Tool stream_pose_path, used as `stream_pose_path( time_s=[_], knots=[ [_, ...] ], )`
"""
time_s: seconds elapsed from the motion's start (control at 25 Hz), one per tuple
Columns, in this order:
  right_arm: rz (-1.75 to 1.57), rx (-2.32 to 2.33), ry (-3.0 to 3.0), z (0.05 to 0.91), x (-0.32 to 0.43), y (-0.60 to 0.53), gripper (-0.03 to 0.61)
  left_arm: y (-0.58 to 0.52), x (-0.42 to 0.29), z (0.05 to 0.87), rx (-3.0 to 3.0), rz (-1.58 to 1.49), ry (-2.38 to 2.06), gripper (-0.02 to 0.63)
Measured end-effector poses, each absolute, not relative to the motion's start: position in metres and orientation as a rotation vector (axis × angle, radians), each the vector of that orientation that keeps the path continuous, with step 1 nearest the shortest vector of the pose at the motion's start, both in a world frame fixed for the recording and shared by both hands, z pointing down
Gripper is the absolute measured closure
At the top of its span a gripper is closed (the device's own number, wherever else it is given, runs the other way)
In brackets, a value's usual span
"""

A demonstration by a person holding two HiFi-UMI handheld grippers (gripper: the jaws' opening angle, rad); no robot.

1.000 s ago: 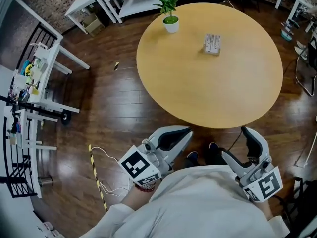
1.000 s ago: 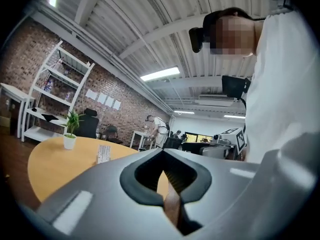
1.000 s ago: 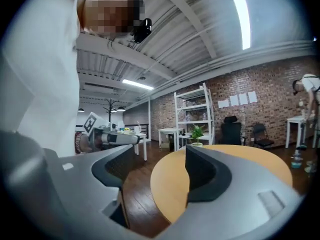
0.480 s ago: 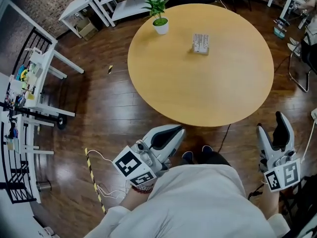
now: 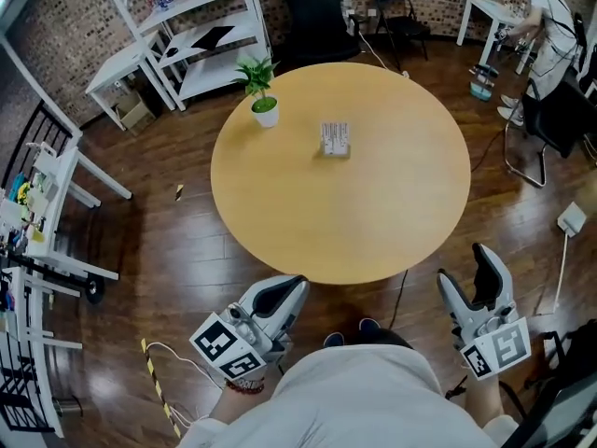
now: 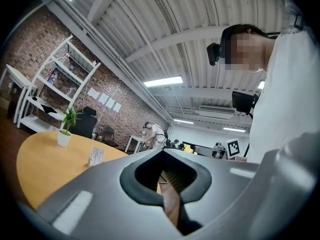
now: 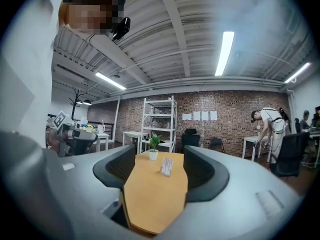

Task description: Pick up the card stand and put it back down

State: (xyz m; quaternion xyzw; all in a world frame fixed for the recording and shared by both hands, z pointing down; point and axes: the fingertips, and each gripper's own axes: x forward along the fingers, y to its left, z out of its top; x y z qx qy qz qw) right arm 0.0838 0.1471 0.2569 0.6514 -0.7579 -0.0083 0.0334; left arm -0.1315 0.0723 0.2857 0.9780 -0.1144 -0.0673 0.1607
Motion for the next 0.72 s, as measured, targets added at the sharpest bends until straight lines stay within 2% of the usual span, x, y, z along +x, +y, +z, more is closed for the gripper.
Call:
stream_pose_path(
  time_s=[0.2,0.72],
  knots=[
    [-0.073,2.0,-2.353,0.241,0.067,0.159,0.29,0.079,-0.131,0.256,2.833,-0.241,-0.292,0.621],
    [-0.067,1.852,-2.484,0.254,0.035,0.133,0.295,0.092,-0.107,0.269,2.819,-0.247,-0.208,0.621]
  ],
)
